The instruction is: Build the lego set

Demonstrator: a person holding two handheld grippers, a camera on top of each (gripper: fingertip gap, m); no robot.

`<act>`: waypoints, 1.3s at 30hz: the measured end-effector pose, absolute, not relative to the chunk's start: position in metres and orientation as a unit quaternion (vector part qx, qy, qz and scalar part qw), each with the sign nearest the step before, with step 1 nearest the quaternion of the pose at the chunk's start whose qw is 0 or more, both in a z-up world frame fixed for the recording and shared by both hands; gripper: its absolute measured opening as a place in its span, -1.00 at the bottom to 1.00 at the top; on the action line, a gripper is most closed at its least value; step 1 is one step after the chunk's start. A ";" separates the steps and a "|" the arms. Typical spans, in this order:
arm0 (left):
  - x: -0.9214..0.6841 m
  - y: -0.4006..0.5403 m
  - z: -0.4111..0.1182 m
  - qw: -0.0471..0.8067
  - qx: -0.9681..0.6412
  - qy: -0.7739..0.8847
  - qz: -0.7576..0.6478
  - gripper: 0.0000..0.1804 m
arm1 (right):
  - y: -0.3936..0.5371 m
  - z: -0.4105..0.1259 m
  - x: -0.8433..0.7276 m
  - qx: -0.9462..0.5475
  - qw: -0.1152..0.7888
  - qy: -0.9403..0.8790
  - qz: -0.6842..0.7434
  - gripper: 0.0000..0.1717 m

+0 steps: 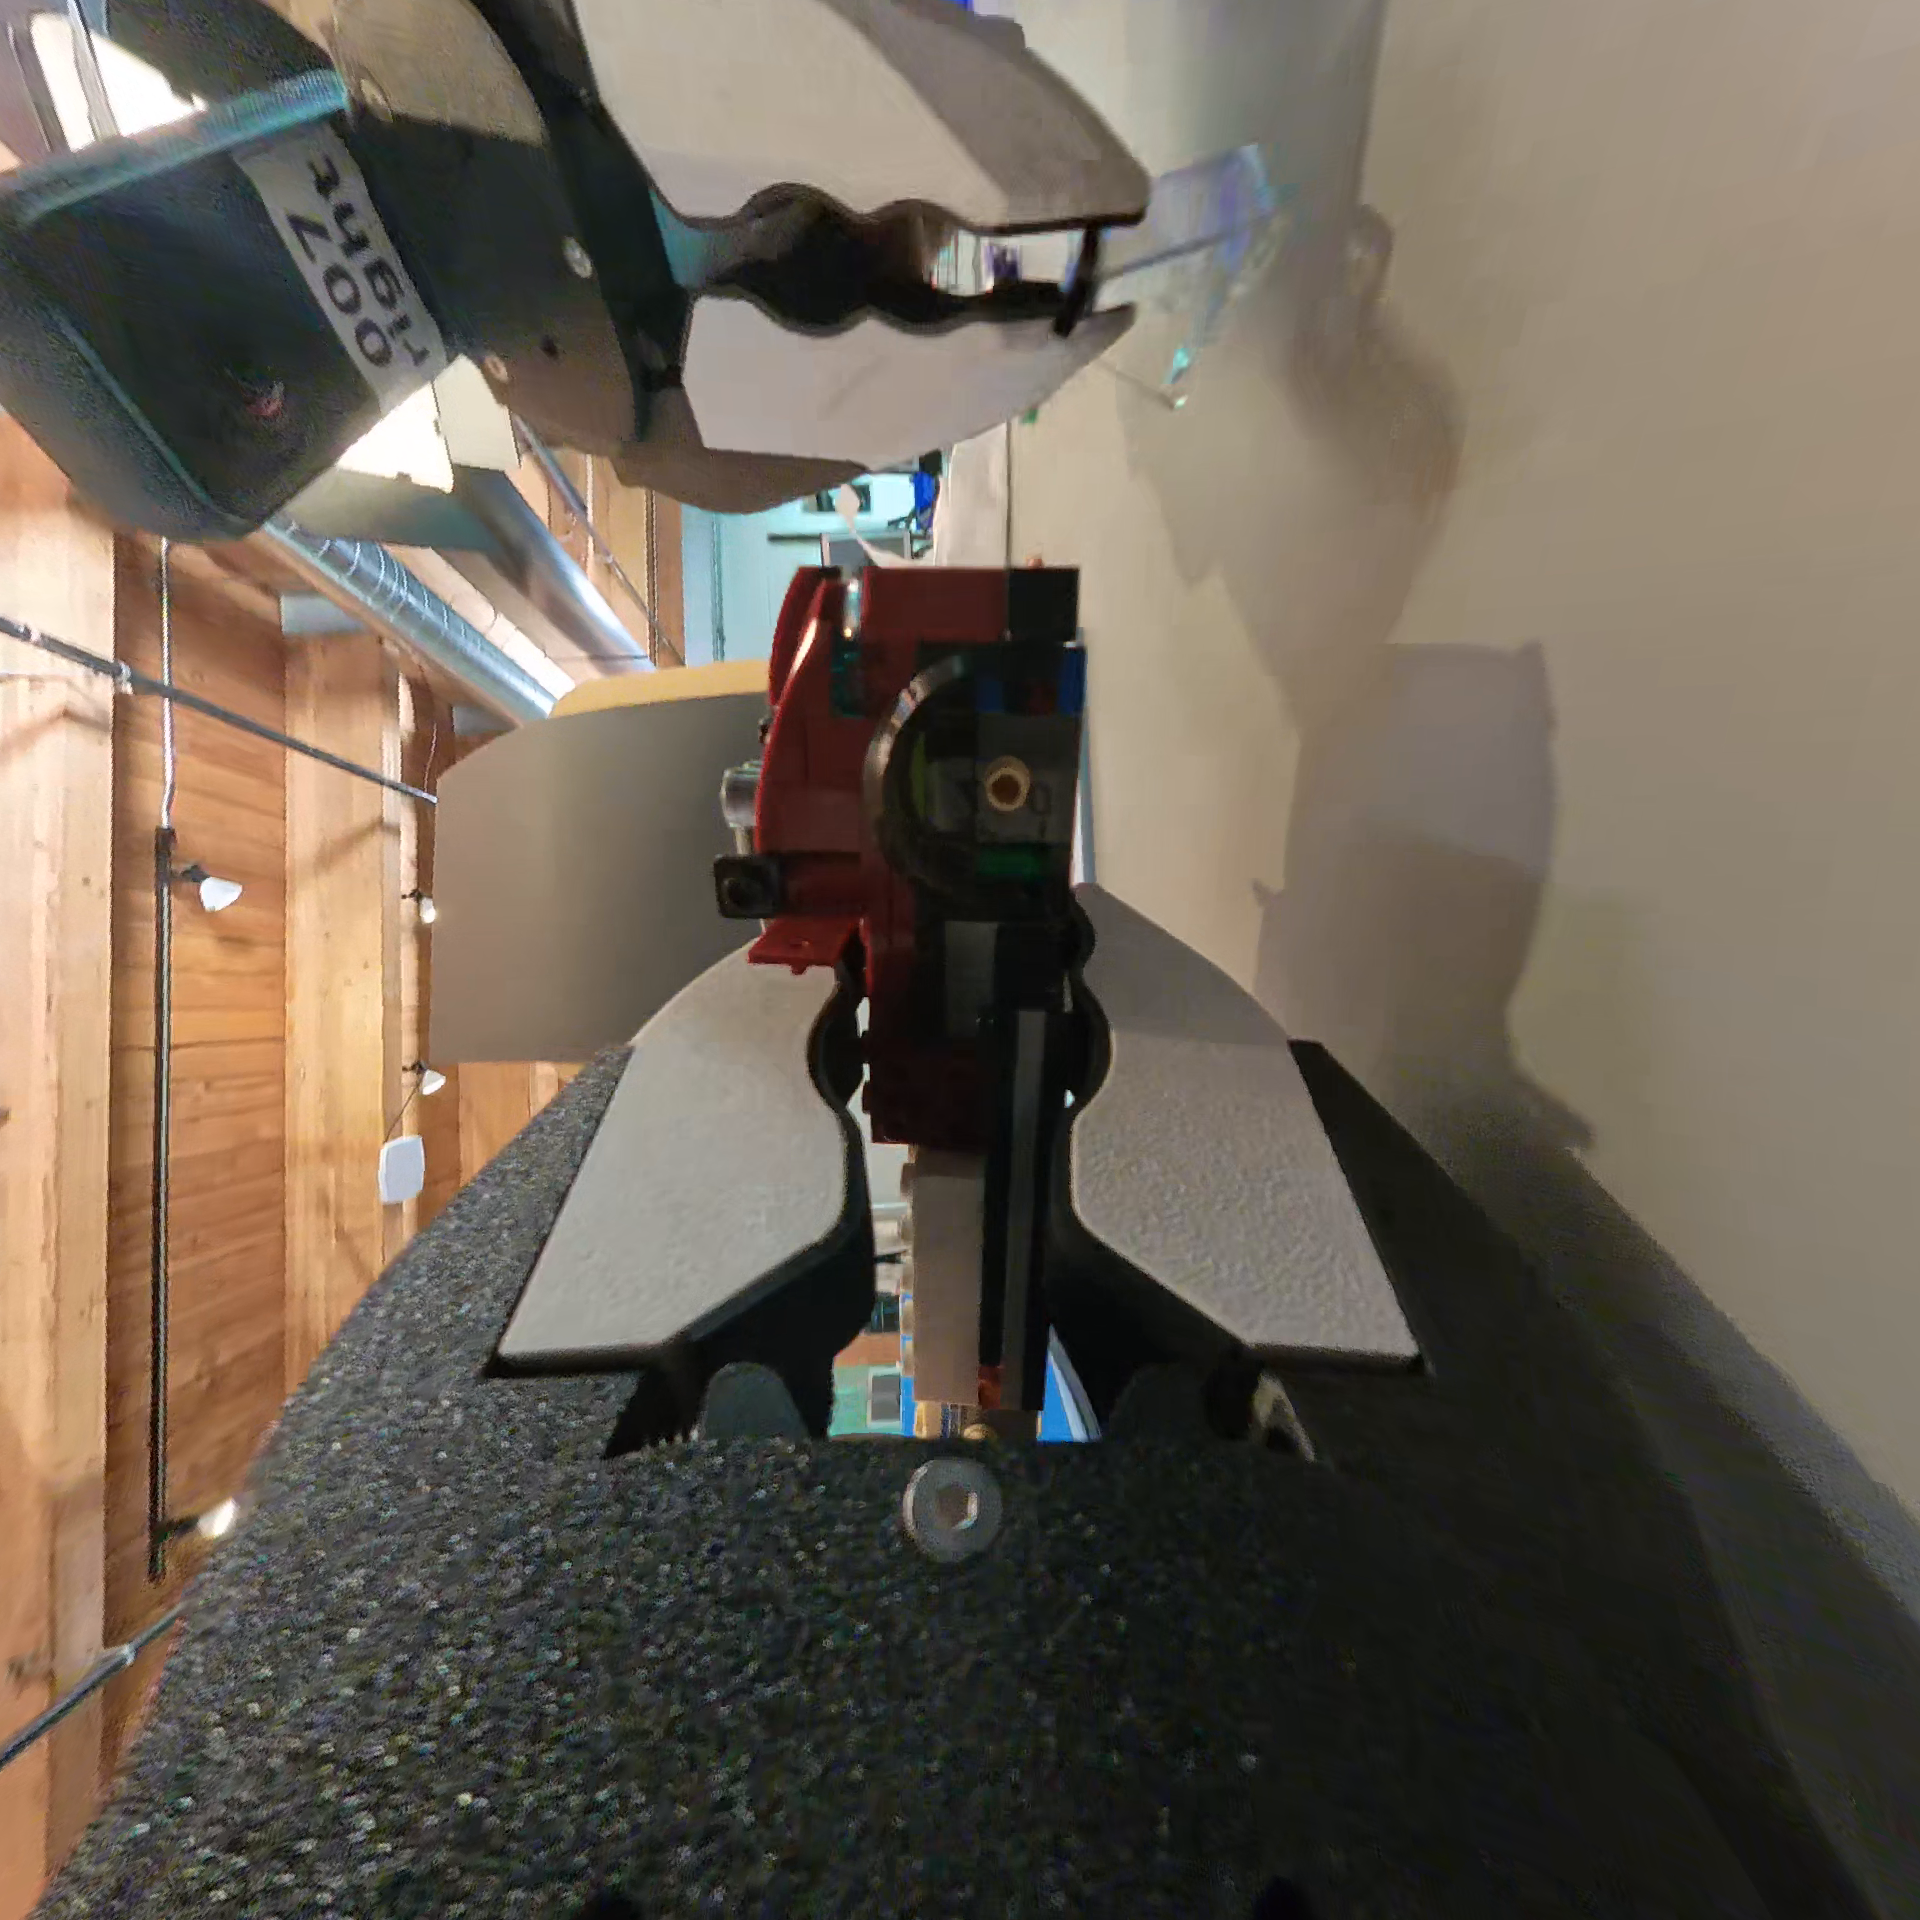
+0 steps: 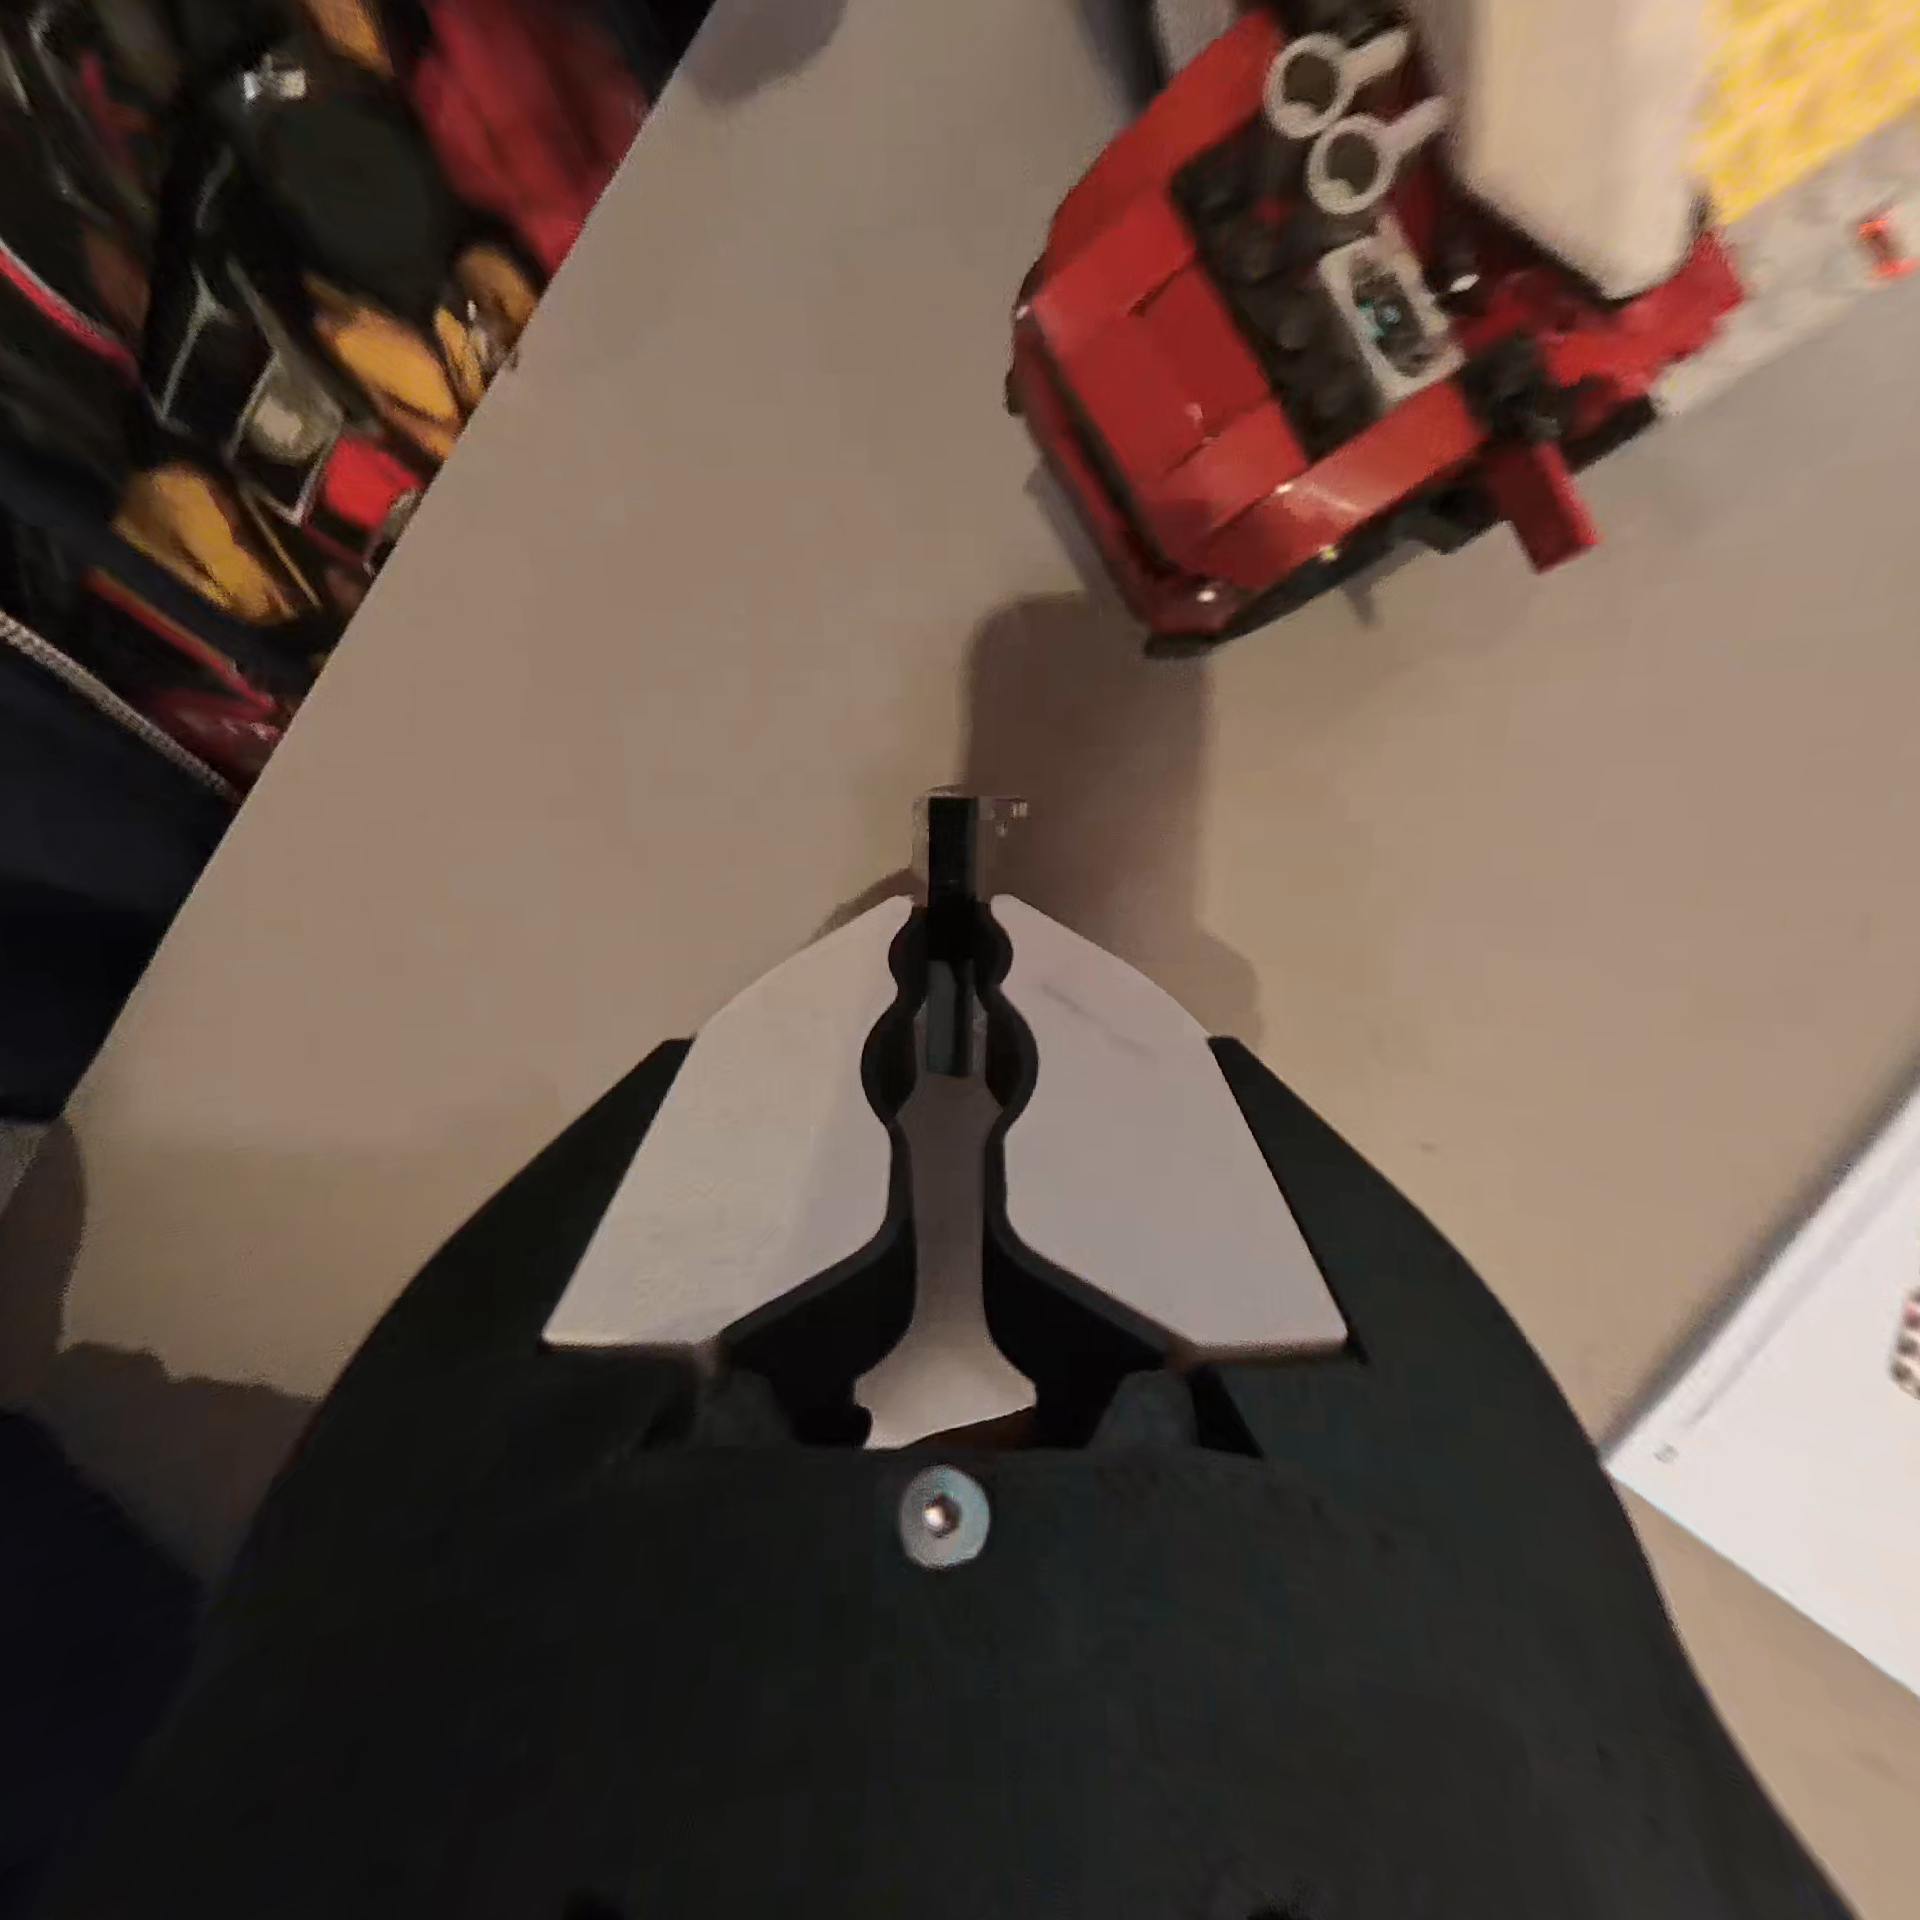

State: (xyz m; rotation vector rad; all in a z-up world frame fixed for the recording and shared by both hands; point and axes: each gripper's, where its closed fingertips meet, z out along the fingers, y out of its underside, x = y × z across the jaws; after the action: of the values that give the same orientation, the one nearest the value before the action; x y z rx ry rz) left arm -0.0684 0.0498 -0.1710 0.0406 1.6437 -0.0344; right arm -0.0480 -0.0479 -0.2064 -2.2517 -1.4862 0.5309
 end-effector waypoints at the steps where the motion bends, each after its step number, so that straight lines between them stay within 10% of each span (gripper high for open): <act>1: -0.069 0.046 -0.172 0.679 0.024 0.733 -0.018 -0.61 | -0.051 -0.211 -0.049 -0.800 0.183 -0.540 0.188 -0.91; 25: -0.067 0.018 -0.192 0.643 0.058 0.760 -0.081 -0.61 | -0.062 -0.210 -0.054 -0.791 0.182 -0.555 0.180 -0.91; 39: -0.033 -0.026 -0.168 0.651 0.150 0.734 -0.118 -0.62 | -0.063 -0.097 -0.064 -0.729 0.355 -0.549 0.202 -0.91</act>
State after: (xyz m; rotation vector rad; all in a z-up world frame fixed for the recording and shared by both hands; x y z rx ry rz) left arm -0.0327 -0.0263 -0.1676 0.3404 1.6672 -0.2685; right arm -0.0642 -0.0634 -0.0972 -1.8850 -1.4193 0.5225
